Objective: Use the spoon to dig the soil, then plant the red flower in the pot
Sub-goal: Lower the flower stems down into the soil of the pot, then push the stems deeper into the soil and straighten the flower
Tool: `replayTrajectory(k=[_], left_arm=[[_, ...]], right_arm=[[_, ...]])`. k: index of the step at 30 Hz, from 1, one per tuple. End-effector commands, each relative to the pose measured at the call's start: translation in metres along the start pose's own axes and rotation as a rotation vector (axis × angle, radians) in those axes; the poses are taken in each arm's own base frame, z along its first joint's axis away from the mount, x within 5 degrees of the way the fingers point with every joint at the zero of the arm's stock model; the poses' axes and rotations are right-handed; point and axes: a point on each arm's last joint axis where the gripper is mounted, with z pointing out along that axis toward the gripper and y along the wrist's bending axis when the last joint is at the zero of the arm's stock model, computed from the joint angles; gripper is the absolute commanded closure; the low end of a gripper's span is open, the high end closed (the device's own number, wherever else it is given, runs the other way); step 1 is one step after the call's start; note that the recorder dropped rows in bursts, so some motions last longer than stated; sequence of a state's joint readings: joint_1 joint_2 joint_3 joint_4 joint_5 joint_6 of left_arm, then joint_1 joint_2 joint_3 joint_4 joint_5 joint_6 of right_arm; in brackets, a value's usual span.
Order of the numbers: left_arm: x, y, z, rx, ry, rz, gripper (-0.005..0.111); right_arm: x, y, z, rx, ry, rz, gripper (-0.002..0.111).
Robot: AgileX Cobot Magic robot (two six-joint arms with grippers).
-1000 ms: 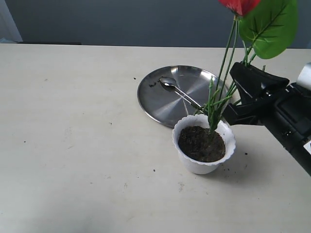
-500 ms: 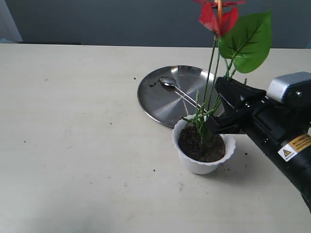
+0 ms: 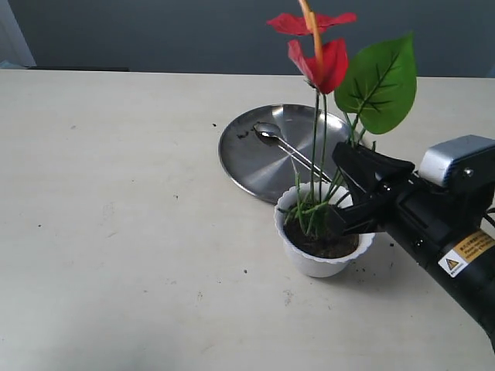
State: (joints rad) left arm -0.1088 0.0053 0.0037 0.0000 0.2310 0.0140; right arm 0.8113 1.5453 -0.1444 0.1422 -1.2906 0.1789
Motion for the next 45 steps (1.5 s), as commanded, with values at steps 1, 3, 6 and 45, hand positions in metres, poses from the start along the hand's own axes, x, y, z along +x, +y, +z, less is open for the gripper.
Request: replayTrajectory(k=[1,3,6,45], left_arm=[[-0.002,0.000,-0.001,0.005,-0.016,-0.003,0.106],[-0.002,0.000,-0.001,0.005,-0.016,-0.003,0.106],[-0.002,0.000,-0.001,0.005,-0.016,-0.003,0.106],[-0.002,0.000,-0.001,0.005,-0.012,-0.003,0.106]], right_arm=[[0.016,-0.005,-0.011,0.033,0.125,0.001,0.109],[0.017,-0.005,-0.012,0.036,0.130,0.001,0.109],[0.017,-0.005,-0.011,0.036,0.130,0.001,0.109],[0.035,-0.016,-0.010,0.132,0.210,0.005,0.109]])
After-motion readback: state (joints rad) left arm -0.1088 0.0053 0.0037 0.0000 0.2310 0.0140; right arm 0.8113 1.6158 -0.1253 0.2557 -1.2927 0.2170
